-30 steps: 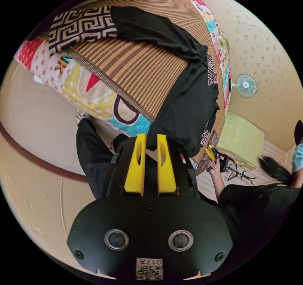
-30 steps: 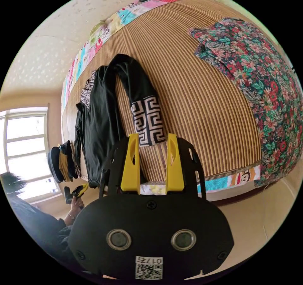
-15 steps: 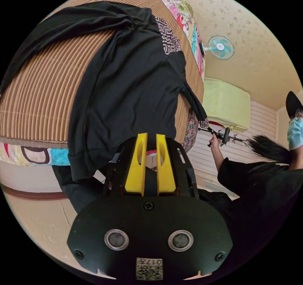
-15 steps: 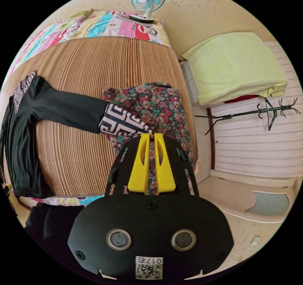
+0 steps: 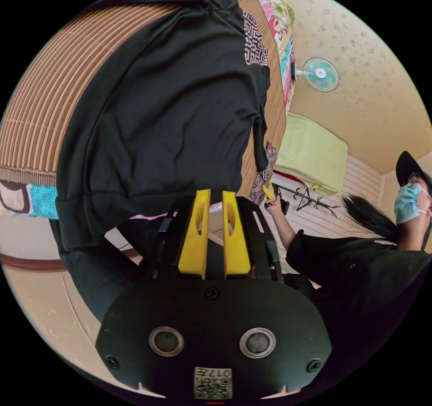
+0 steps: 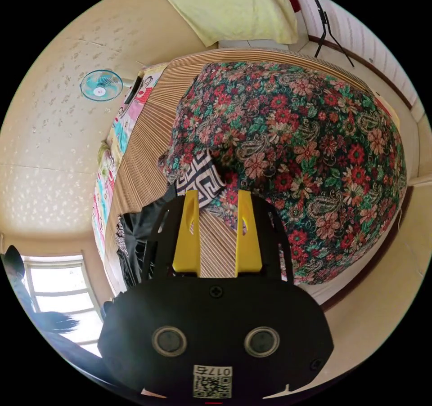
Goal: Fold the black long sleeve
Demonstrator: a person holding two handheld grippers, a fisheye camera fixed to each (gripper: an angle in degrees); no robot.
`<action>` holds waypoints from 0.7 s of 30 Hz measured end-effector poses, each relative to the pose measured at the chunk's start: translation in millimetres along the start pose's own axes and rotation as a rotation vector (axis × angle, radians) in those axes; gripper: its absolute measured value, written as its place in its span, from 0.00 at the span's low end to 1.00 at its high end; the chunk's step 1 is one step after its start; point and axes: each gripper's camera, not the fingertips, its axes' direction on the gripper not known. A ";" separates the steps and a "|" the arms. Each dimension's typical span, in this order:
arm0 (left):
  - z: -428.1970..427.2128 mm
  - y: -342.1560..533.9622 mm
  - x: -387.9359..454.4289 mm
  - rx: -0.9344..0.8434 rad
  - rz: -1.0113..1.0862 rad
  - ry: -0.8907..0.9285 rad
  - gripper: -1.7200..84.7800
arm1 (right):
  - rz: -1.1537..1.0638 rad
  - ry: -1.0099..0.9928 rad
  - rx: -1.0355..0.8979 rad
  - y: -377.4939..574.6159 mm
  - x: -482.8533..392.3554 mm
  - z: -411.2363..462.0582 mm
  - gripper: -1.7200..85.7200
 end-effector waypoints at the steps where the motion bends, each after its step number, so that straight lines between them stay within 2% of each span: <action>1: -1.7 0.8 1.4 0.004 0.010 -0.004 0.08 | -0.009 -0.023 0.015 -4.2 2.0 3.8 0.11; 3: -5.1 4.2 2.7 0.014 0.020 -0.018 0.08 | -0.039 -0.090 0.013 -12.2 -7.0 7.7 0.06; 5: -8.4 10.2 1.0 0.031 0.015 -0.022 0.08 | -0.107 -0.246 0.062 -12.2 -39.0 1.5 0.04; 9: -4.7 21.3 -8.8 0.068 -0.005 0.011 0.08 | -0.553 -0.472 0.031 33.9 -208.8 11.5 0.03; 11: 1.2 21.1 -11.0 0.085 -0.006 0.020 0.08 | -0.684 -0.597 0.008 76.2 -281.1 36.6 0.04; 13: 7.5 18.4 -10.9 0.123 -0.008 0.066 0.08 | -0.778 -0.761 -0.163 140.0 -362.5 105.8 0.04; 15: 9.9 17.8 -8.0 0.156 0.006 0.100 0.09 | -0.871 -0.737 -0.385 193.0 -404.7 177.4 0.05; 18: 11.7 20.7 -4.4 0.186 0.021 0.075 0.10 | -0.911 -0.540 -0.718 259.5 -410.1 270.7 0.07; 19: 10.3 22.0 -3.5 0.199 0.028 0.062 0.10 | -0.947 -0.553 -0.766 267.9 -401.8 274.0 0.08; 21: 4.6 20.6 0.2 0.230 0.048 0.049 0.10 | -1.007 -0.490 -0.716 263.4 -386.7 260.1 0.09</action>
